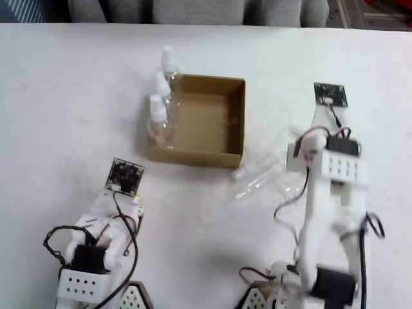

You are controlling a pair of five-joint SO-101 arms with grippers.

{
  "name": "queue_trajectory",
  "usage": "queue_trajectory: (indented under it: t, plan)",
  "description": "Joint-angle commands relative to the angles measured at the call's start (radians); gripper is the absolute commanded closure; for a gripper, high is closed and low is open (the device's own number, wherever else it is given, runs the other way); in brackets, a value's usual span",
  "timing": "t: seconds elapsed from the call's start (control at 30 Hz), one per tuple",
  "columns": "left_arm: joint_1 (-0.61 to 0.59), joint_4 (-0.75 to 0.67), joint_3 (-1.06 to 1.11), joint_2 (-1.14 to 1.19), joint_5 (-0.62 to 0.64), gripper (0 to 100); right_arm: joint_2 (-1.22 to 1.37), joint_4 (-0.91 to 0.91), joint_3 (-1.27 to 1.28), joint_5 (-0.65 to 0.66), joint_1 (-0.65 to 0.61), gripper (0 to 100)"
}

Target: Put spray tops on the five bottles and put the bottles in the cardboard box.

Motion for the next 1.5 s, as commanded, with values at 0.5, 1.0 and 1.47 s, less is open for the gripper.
queue_trajectory:
  t: [0.5,1.0,1.47]
  plan:
    - [-0.008,0.006,-0.005,-0.024,-0.008,96,0.450,0.099,-0.292,-0.043,0.002,98.4]
    - [-0.008,0.006,-0.005,-0.024,-0.009,96,0.205,0.354,-0.285,0.104,-0.091,98.4]
    - [-0.008,0.008,-0.005,-0.024,-0.009,96,0.059,0.544,-0.109,0.875,-0.325,82.3]
